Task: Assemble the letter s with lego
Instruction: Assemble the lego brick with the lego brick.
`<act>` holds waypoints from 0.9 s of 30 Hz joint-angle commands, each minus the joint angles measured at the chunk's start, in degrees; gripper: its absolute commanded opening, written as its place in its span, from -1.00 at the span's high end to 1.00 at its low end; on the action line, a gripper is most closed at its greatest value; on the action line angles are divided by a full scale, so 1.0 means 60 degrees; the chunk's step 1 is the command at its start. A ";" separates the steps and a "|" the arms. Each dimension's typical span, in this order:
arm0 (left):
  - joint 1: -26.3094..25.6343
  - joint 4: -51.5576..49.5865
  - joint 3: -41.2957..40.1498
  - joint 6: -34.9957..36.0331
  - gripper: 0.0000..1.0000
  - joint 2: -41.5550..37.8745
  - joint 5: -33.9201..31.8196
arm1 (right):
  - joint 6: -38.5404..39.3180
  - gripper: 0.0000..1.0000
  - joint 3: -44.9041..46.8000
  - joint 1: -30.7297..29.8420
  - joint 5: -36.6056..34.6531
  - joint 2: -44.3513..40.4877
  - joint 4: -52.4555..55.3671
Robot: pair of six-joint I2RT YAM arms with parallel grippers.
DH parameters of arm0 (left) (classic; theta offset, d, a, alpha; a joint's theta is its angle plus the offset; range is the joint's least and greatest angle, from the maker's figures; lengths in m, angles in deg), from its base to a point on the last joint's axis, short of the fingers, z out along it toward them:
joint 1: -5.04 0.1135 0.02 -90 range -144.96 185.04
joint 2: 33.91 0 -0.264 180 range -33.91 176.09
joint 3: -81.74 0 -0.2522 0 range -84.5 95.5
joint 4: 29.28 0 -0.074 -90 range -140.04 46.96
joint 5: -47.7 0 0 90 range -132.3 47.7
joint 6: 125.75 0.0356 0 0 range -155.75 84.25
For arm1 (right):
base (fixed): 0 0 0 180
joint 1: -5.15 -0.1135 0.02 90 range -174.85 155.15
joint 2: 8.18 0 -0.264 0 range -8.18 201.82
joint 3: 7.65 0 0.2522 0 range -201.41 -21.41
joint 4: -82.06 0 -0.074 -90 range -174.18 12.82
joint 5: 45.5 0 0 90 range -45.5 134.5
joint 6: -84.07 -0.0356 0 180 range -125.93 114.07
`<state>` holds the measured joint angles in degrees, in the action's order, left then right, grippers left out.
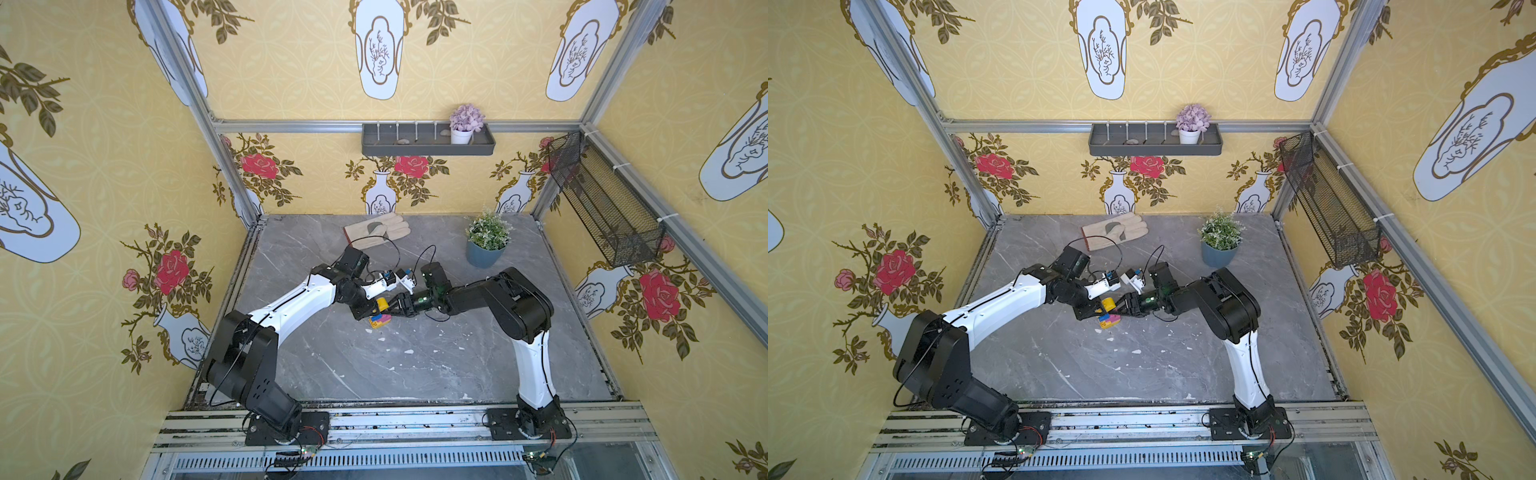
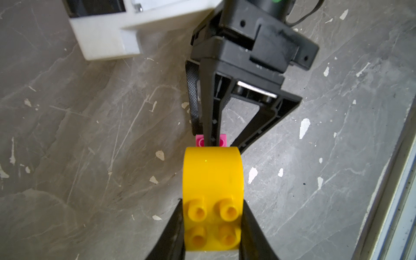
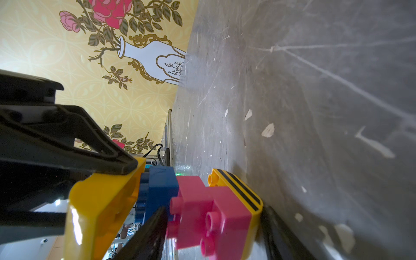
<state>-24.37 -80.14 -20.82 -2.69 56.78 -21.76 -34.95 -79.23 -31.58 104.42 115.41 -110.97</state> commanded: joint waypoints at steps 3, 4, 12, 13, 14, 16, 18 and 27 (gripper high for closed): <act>-0.0020 0.0133 -0.0023 0.0163 0.80 0.0133 0.0049 | 0.0353 -0.34 0.0343 0.0050 -0.2657 0.0463 0.2825; -0.0020 0.0134 -0.0023 0.0160 0.80 0.0147 0.0058 | 0.0353 -0.34 0.0345 0.0055 -0.2663 0.0454 0.2823; -0.0035 0.0277 -0.0154 0.0174 0.79 0.0126 0.0003 | 0.0257 -0.34 0.0383 0.0057 -0.2662 0.0477 0.2697; -0.0031 0.0280 -0.0168 0.0174 0.79 0.0119 0.0000 | 0.0251 -0.34 0.0377 0.0054 -0.2662 0.0495 0.2700; -0.0031 0.0294 -0.0183 0.0166 0.79 0.0118 -0.0036 | 0.0257 -0.34 0.0365 0.0057 -0.2662 0.0494 0.2701; -0.0034 0.0324 -0.0205 0.0159 0.79 0.0120 -0.0053 | 0.0259 -0.34 0.0350 0.0058 -0.2663 0.0509 0.2683; -0.0035 0.0324 -0.0194 0.0152 0.79 0.0133 -0.0068 | 0.0237 -0.34 0.0336 0.0049 -0.2644 0.0521 0.2679; -0.0035 0.0295 -0.0125 0.0088 0.78 0.0181 -0.0097 | 0.0253 -0.34 0.0355 0.0070 -0.2647 0.0524 0.2682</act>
<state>-24.59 -79.36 -21.49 -2.73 57.15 -21.72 -36.39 -78.71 -31.54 104.31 115.49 -112.82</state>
